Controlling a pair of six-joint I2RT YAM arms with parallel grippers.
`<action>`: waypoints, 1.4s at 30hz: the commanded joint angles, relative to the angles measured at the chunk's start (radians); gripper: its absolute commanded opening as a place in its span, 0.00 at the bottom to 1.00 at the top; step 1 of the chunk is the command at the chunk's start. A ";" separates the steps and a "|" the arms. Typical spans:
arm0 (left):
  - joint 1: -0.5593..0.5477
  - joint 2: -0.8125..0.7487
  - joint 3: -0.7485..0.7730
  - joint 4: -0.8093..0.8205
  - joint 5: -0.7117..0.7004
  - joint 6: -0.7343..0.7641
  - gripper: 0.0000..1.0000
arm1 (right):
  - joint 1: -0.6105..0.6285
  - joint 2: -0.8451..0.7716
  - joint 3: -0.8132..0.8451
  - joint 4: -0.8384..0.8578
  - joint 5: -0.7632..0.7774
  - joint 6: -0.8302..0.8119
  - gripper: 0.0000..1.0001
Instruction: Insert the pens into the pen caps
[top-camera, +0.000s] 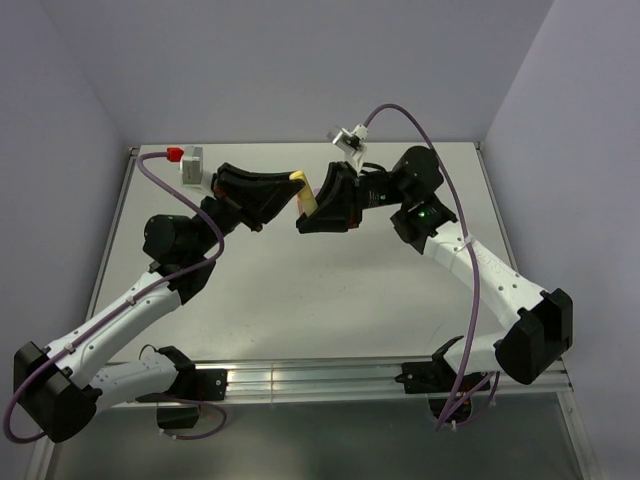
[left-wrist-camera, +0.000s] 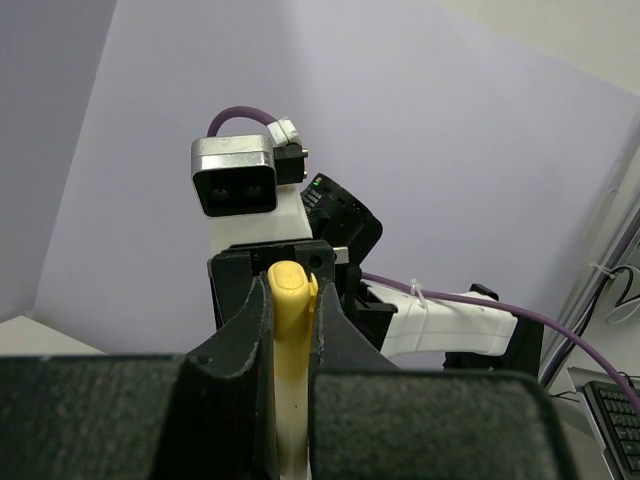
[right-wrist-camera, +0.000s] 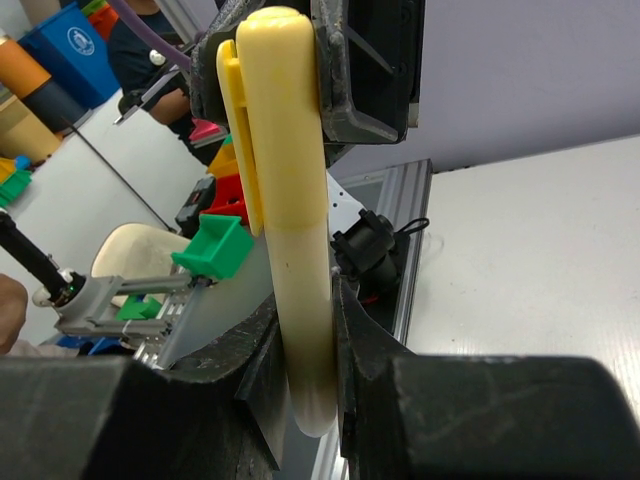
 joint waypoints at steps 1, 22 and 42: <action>-0.115 0.113 -0.135 -0.393 0.407 0.011 0.00 | -0.010 -0.021 0.177 0.158 0.345 0.054 0.00; -0.136 0.130 -0.071 -0.474 0.195 -0.027 0.00 | -0.016 -0.053 0.165 0.098 0.343 0.011 0.00; -0.081 0.090 0.166 -0.602 -0.023 0.002 0.00 | -0.021 -0.145 0.045 -0.019 0.357 -0.055 0.11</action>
